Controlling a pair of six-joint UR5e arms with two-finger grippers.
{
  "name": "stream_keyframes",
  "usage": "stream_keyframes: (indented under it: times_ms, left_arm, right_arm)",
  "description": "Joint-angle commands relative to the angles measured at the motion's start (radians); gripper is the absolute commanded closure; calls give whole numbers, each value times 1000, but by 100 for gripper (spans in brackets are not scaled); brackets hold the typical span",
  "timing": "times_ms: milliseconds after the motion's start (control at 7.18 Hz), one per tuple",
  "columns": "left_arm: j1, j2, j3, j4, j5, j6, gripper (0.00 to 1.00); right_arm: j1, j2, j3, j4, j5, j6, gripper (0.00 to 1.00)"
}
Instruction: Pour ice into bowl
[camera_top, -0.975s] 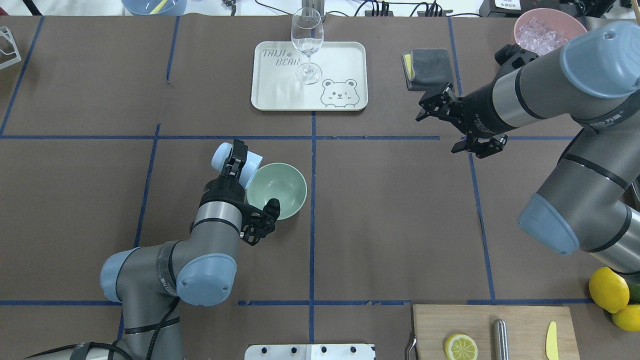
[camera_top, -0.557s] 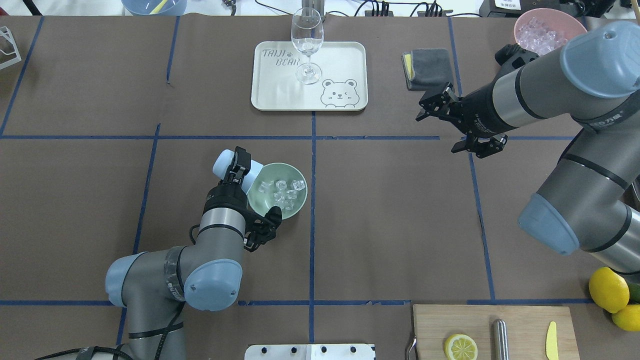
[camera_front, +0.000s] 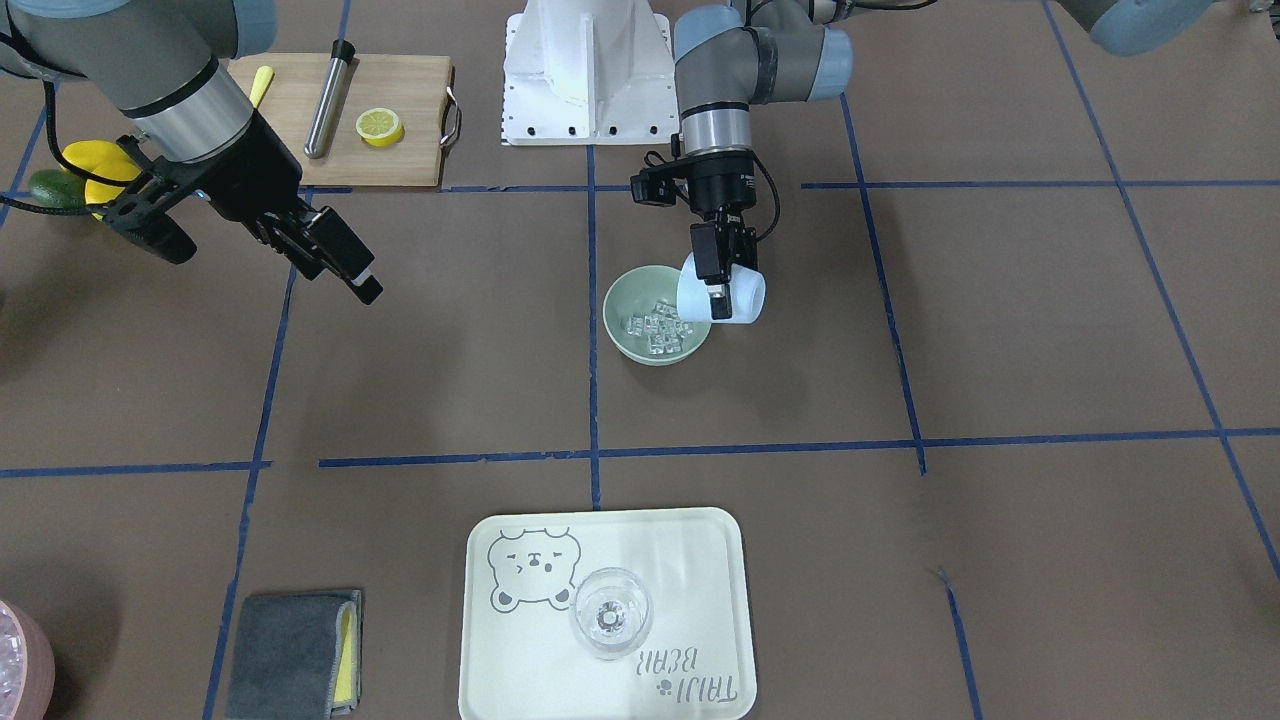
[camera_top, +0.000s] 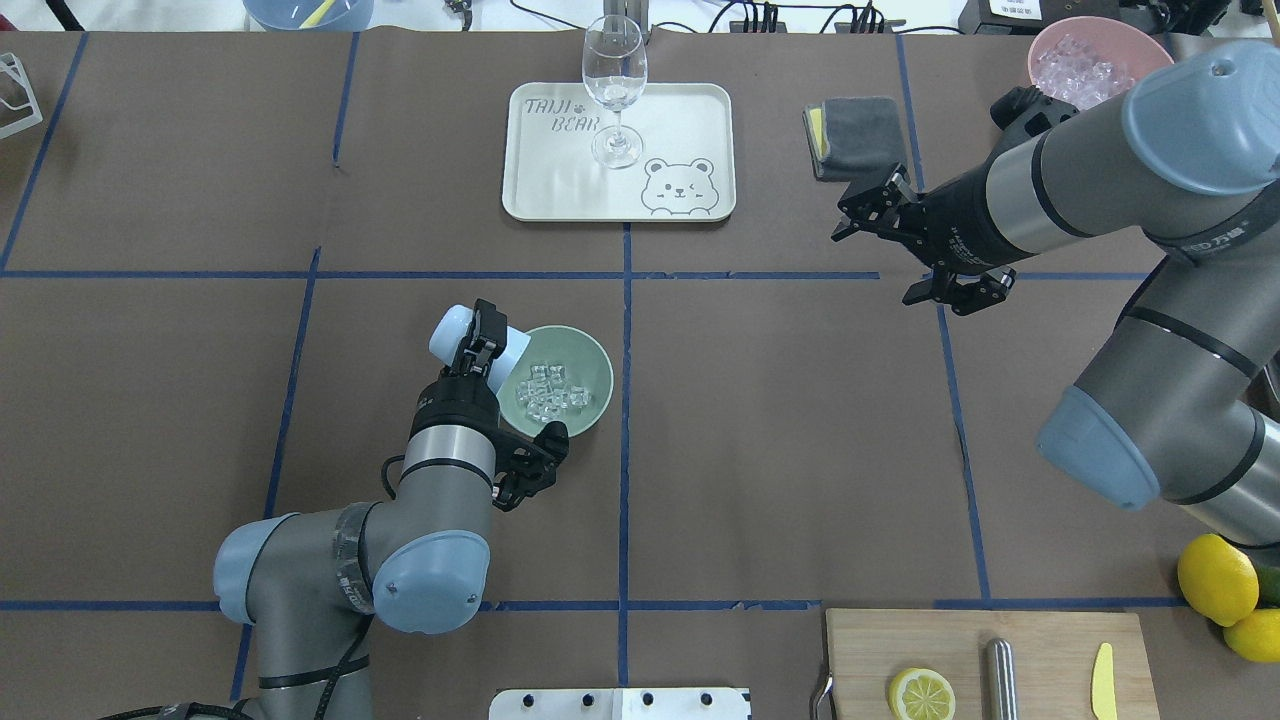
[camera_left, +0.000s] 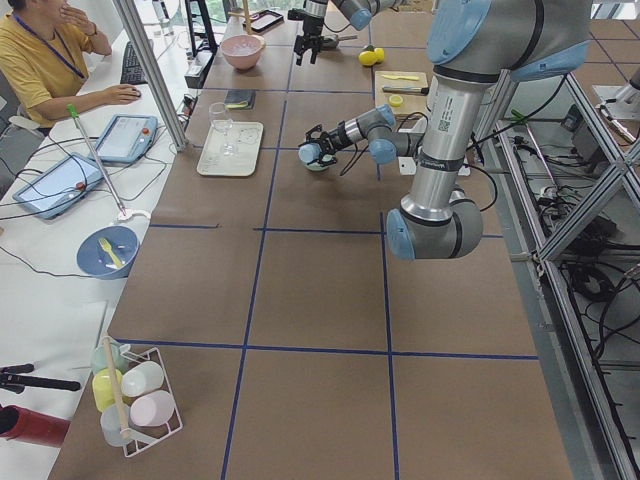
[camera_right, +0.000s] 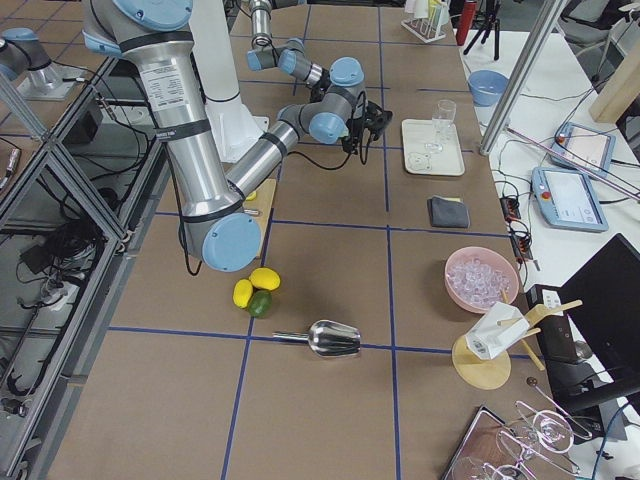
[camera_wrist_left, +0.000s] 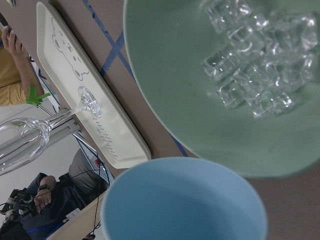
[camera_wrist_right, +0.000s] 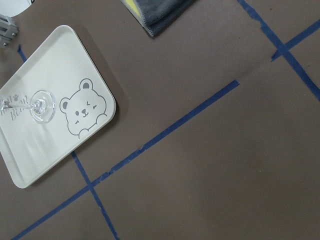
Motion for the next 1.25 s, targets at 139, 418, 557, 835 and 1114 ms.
stream_keyframes:
  times_ms: [139, 418, 557, 835, 1114]
  left_arm:
    - [-11, 39, -64, -117, 0, -361, 100]
    - [-11, 80, -48, -213, 19, -789, 100]
    - [-7, 97, -44, -215, 58, -978, 100]
    - [-7, 96, -62, -215, 61, -1378, 100]
    - [-10, 109, -54, -214, 55, -1706, 100]
  right_arm:
    - [12, 2, 1, 0, 0, 0, 0]
    - [15, 2, 1, 0, 0, 0, 0]
    - [16, 3, 0, 0, 2, 0, 0]
    - [16, 6, 1, 0, 2, 0, 0]
    - [22, 8, 0, 0, 2, 0, 0]
